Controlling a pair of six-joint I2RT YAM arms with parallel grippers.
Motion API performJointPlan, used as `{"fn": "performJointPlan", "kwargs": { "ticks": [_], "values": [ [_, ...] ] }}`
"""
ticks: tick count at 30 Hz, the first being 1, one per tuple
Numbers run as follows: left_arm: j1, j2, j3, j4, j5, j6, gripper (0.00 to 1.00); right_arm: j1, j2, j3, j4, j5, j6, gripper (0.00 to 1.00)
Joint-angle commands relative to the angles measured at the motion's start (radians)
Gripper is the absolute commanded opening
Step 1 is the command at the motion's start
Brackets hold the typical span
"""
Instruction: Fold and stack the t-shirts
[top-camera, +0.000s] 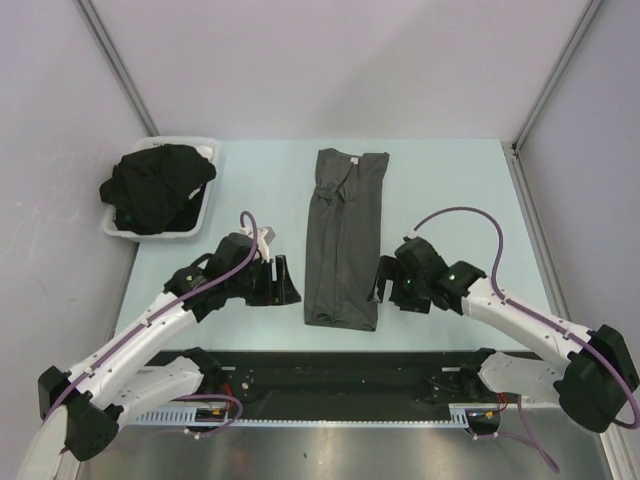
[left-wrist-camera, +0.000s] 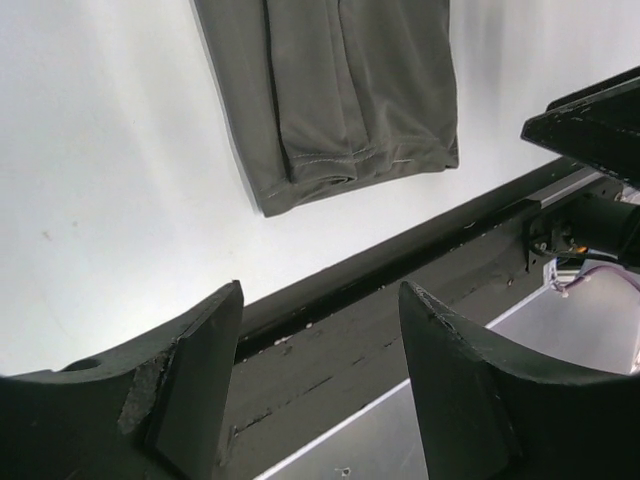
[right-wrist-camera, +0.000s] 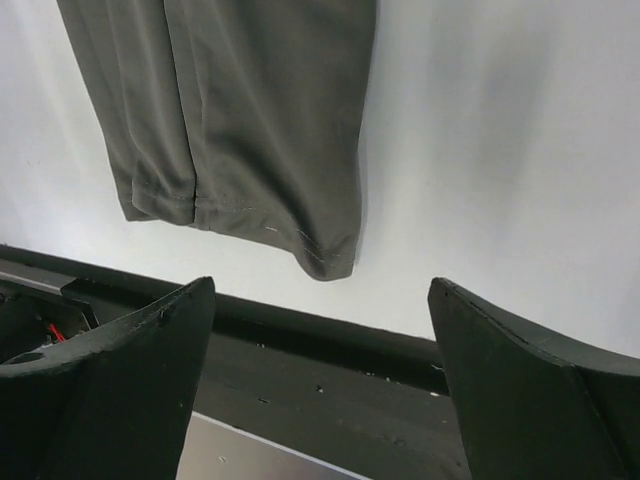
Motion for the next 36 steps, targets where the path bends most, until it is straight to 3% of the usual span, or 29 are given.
{"fn": "performJointPlan", "kwargs": {
  "ticks": [1, 12, 36],
  "values": [
    [-0.006, -0.026, 0.029, -0.045, 0.022, 0.047, 0.69, 0.077, -0.052, -0.072, 0.077, 0.102, 0.125, 0.92],
    [-0.006, -0.079, 0.032, -0.094, 0.022, 0.061, 0.7, 0.125, -0.11, -0.215, 0.184, 0.132, 0.2, 0.89],
    [-0.008, -0.064, 0.05, -0.116, 0.011, 0.065, 0.71, 0.182, 0.095, -0.29, 0.463, 0.052, 0.223, 0.77]
  ]
}}
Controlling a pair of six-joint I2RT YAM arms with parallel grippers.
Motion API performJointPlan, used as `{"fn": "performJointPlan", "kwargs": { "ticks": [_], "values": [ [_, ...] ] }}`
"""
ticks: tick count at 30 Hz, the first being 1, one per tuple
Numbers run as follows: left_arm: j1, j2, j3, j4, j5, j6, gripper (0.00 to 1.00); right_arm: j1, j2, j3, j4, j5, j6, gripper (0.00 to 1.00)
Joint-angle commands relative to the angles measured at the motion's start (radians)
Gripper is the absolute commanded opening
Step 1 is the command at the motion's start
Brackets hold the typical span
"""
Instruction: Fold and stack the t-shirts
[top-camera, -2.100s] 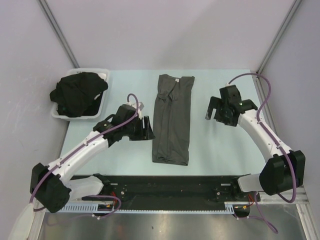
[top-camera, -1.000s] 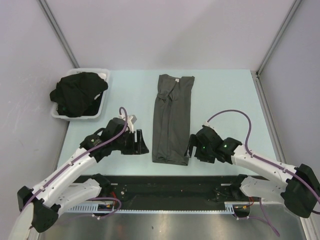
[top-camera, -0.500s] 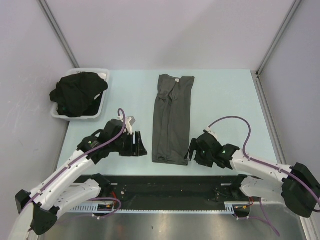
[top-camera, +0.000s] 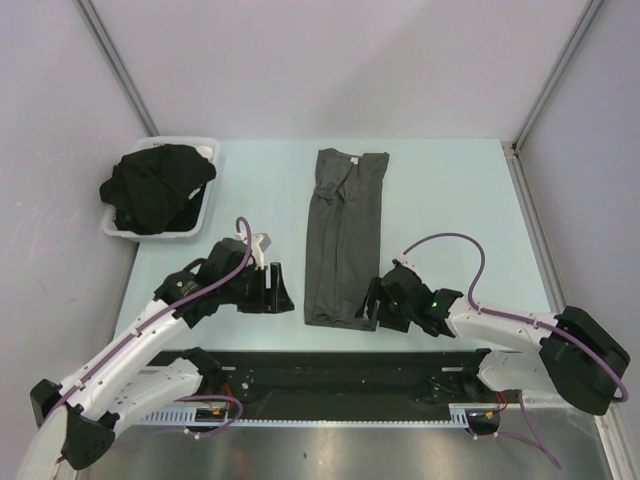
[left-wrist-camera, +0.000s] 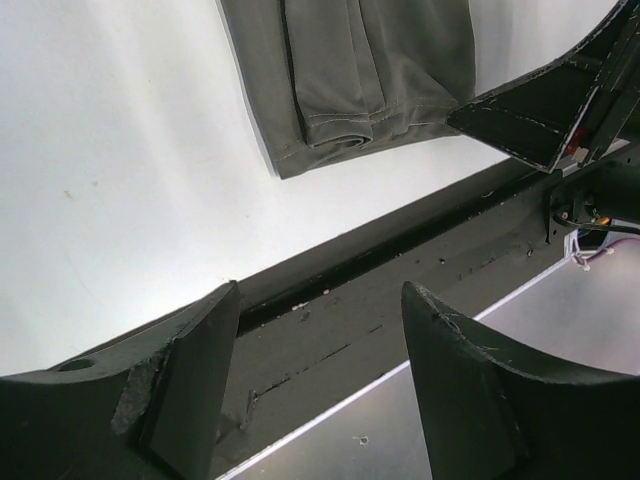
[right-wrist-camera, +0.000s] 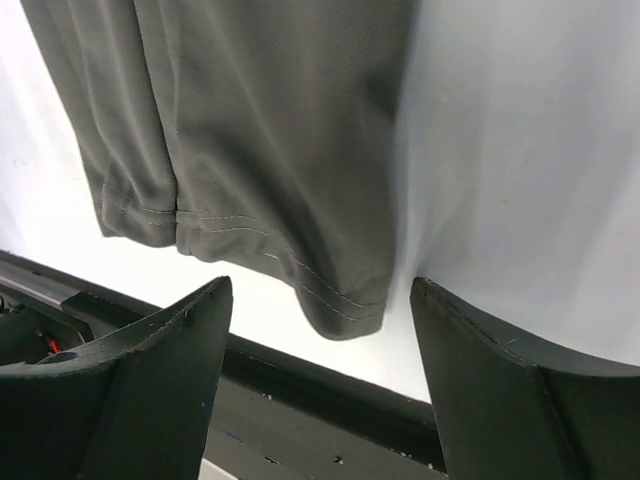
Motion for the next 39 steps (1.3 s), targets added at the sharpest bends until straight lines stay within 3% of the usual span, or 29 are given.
{"fn": "performJointPlan", "kwargs": {
  "ticks": [1, 15, 31, 39],
  "values": [
    [-0.005, 0.003, 0.043, 0.0, 0.01, 0.019, 0.71, 0.014, 0.032, -0.01, 0.041, -0.004, 0.016, 0.75],
    [-0.005, -0.005, 0.01, 0.029, 0.013, 0.002, 0.72, 0.019, -0.011, -0.009, -0.029, -0.013, 0.005, 0.59],
    [-0.007, -0.014, 0.001, 0.017, 0.006, -0.007, 0.72, 0.017, 0.116, -0.01, 0.092, -0.084, -0.021, 0.43],
    [-0.007, -0.008, -0.021, 0.036, 0.01, -0.013, 0.72, 0.016, 0.11, -0.009, 0.09, -0.104, -0.025, 0.23]
  ]
}}
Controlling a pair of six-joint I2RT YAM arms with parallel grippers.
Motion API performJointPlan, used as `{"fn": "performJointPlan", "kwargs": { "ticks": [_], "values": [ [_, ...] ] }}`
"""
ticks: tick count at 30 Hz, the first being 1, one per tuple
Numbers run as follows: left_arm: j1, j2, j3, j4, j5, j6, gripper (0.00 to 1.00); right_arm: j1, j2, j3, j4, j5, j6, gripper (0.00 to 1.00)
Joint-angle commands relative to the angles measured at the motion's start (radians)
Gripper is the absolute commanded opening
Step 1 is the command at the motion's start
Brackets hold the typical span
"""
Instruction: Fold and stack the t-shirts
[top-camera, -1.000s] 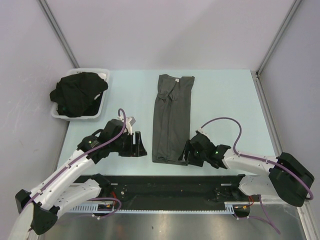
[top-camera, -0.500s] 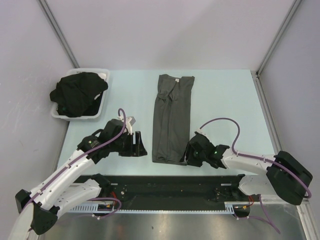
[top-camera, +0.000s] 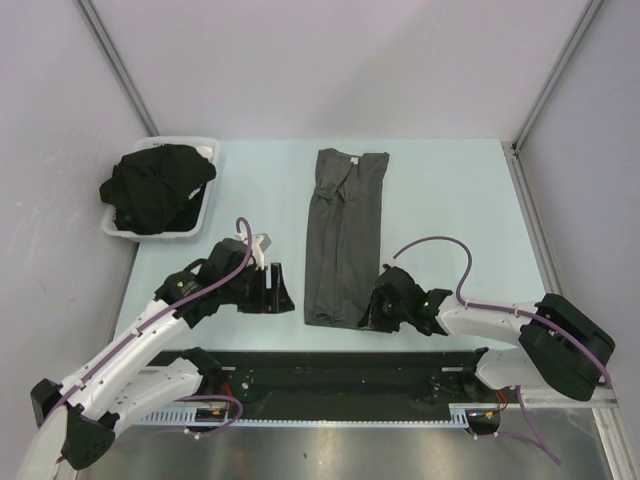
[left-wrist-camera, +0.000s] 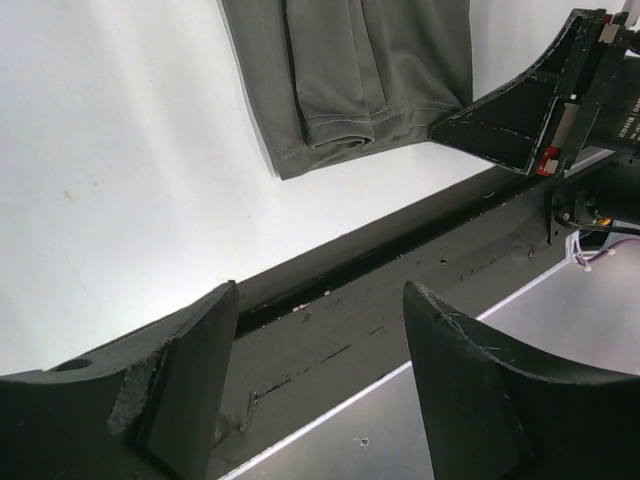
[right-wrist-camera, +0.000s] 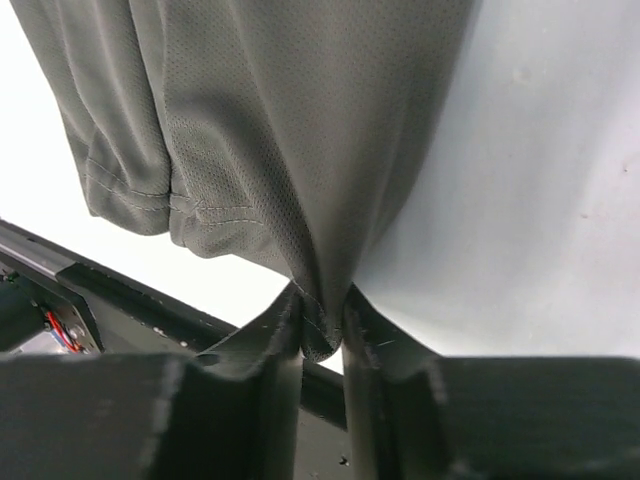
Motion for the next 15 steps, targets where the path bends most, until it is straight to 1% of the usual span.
{"fn": "performJointPlan", "kwargs": {
  "ticks": [1, 9, 15],
  "values": [
    [-0.005, -0.011, -0.034, 0.047, 0.012, -0.013, 0.72, 0.0, -0.006, -0.002, -0.027, -0.001, -0.019, 0.22],
    [-0.007, 0.011, -0.138, 0.175, 0.067, -0.064, 0.72, -0.022, -0.027, -0.004, -0.056, -0.022, -0.036, 0.18],
    [-0.005, 0.051, -0.215, 0.281, 0.093, -0.085, 0.72, -0.048, -0.046, -0.002, -0.075, -0.045, -0.056, 0.17]
  ]
}}
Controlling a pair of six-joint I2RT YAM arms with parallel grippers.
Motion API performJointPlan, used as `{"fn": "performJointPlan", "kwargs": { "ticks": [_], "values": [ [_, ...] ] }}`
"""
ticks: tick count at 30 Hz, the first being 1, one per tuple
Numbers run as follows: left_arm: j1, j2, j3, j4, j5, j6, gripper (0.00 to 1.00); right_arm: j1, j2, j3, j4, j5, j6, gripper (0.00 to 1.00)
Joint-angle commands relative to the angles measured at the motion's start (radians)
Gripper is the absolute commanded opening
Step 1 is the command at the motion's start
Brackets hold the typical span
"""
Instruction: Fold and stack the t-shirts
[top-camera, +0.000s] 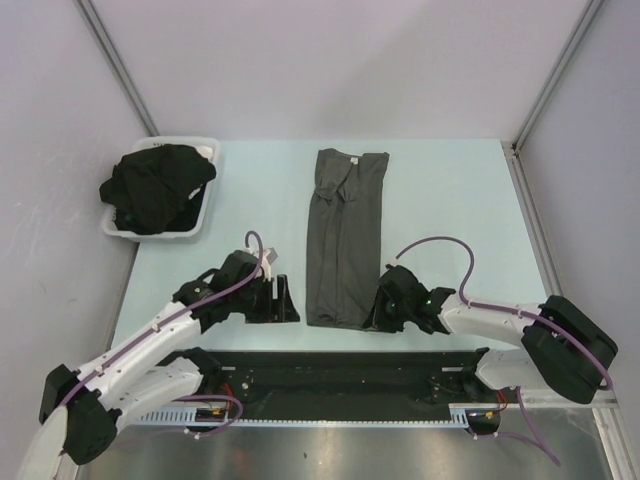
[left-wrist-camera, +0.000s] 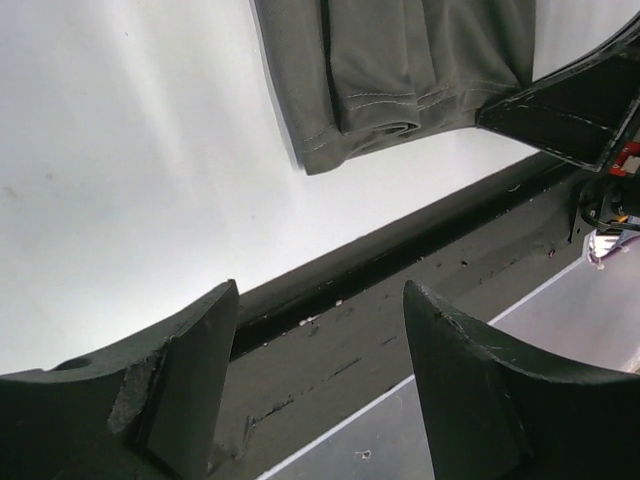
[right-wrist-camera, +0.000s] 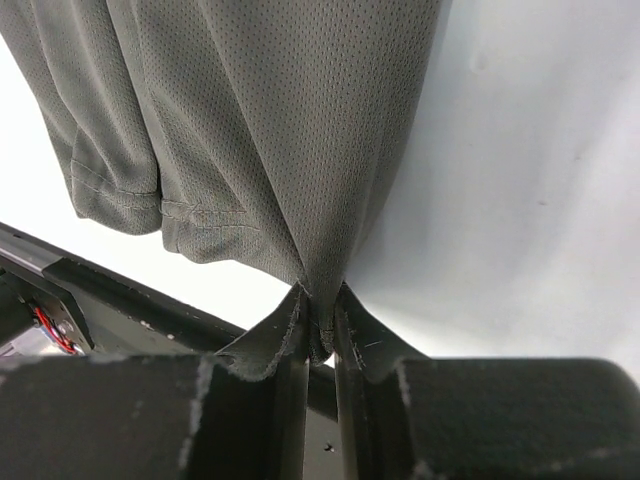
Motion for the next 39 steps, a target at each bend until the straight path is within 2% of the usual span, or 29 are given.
{"fn": "performJointPlan", "kwargs": {
  "ticks": [1, 11, 25, 39],
  "values": [
    [-0.005, 0.029, -0.049, 0.131, 0.042, -0.035, 0.72, -0.019, -0.036, -0.002, -0.034, -0.02, -0.031, 0.17],
    [-0.014, 0.133, -0.106, 0.285, 0.057, -0.043, 0.72, -0.047, -0.043, 0.001, -0.042, -0.056, -0.05, 0.18],
    [-0.033, 0.279, -0.14, 0.418, 0.045, -0.034, 0.72, -0.049, -0.04, 0.009, -0.047, -0.082, -0.039, 0.18],
    [-0.066, 0.465, -0.069, 0.499, 0.067, 0.008, 0.71, -0.058, -0.036, 0.021, -0.056, -0.085, -0.033, 0.18]
  ]
}}
